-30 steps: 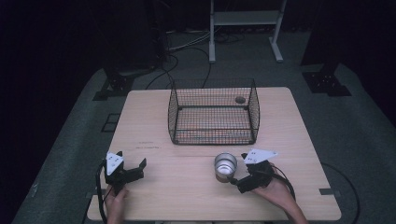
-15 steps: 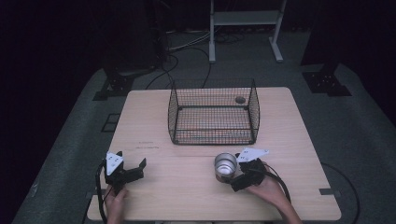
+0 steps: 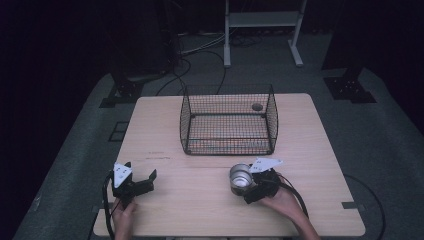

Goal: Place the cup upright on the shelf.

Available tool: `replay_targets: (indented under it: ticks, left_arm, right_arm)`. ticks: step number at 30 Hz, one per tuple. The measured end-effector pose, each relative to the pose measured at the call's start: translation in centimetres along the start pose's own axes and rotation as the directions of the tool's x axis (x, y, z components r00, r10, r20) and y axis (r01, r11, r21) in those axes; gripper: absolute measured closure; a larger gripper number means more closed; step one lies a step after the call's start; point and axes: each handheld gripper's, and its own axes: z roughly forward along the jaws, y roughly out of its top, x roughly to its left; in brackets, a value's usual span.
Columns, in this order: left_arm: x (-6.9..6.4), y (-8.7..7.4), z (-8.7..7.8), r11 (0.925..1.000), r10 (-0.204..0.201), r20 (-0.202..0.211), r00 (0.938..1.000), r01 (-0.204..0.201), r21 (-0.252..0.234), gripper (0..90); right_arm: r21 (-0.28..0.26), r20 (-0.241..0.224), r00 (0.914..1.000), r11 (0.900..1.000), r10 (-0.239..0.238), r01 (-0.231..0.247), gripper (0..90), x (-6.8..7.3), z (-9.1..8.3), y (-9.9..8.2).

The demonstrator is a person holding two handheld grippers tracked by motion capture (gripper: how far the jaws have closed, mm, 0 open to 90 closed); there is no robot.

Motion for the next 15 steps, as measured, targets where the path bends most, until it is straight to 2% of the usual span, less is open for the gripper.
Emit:
replay_targets:
  ticks: [7, 8, 11, 15]
  left_arm:
    - [-0.01, 0.0, 0.0, 1.0, 0.0, 0.0, 1.0, 0.0, 0.001, 0.0]
    - [-0.01, 0.0, 0.0, 1.0, 0.0, 0.001, 1.0, 0.0, 0.0, 0.0]
    - [-0.02, 0.0, 0.0, 1.0, 0.001, 0.001, 1.0, -0.001, 0.0, 0.0]
    - [-0.01, 0.0, 0.01, 1.0, 0.001, 0.0, 1.0, -0.001, 0.001, 0.0]
  right_arm:
    - [0.01, 0.005, 1.0, 0.9999, -0.007, 0.007, 1.0, 0.06, 0.42, 0.19]
    - [0.007, 0.003, 1.0, 1.0, -0.004, 0.004, 6.1, -0.01, 0.43, 0.18]
    - [0.009, 0.017, 0.9999, 1.0, 0.0, 0.0, 7.3, -0.03, 0.45, 0.21]
    - [0.006, 0.008, 1.0, 1.0, 0.002, -0.002, 8.0, -0.14, 0.46, 0.19]
